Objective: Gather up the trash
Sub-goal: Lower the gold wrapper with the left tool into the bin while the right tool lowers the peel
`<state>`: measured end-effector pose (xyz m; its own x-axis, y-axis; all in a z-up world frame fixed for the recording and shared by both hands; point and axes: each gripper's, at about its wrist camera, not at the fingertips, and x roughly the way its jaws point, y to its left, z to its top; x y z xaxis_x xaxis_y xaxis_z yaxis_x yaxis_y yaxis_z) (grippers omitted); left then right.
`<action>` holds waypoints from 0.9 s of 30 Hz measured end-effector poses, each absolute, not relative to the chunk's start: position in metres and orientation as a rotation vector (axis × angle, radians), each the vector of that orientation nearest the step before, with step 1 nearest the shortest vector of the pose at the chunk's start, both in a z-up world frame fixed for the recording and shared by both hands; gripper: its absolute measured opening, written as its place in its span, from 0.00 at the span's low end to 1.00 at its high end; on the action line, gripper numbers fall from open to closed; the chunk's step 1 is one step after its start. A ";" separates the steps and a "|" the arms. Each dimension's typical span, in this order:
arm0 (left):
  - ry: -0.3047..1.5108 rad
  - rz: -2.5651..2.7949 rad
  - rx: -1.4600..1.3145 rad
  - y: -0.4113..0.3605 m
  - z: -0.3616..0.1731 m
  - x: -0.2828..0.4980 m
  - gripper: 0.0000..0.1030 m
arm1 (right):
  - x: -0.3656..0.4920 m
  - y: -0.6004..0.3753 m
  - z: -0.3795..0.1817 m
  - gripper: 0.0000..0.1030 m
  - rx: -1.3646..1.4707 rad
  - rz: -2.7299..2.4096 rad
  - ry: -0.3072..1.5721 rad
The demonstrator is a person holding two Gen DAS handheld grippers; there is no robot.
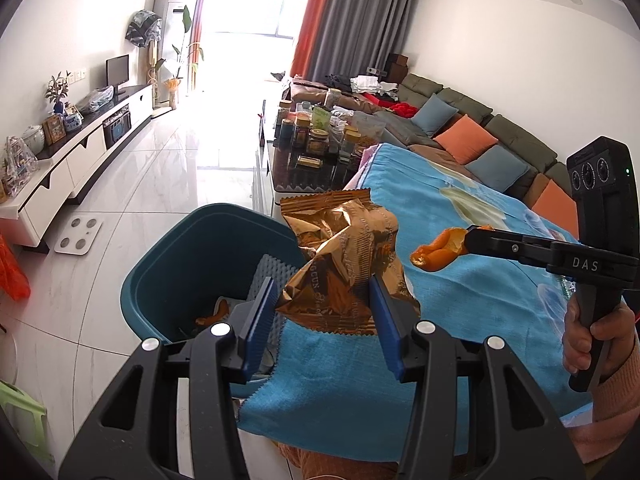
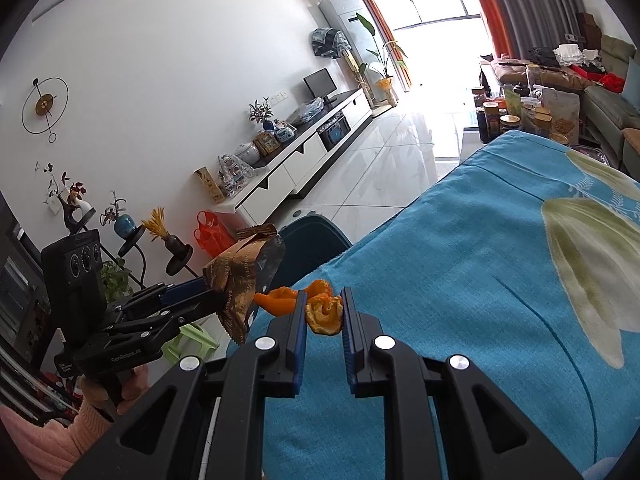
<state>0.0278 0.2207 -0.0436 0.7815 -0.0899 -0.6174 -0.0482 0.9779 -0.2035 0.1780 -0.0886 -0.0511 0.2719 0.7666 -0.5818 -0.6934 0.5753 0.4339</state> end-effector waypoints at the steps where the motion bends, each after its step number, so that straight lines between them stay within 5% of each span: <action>1: 0.675 -0.022 -0.215 0.222 -0.044 0.028 0.46 | 0.178 -0.088 -0.051 0.14 0.098 0.987 0.843; 27: 0.685 0.025 -0.238 0.231 -0.051 0.035 0.46 | 0.179 -0.062 -0.051 0.14 0.066 1.009 0.857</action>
<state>0.0347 0.2306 -0.0508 0.7754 -0.0554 -0.6291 -0.1009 0.9725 -0.2099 0.1793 -0.0622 -0.0512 0.2444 0.7629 -0.5985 -0.7143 0.5591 0.4210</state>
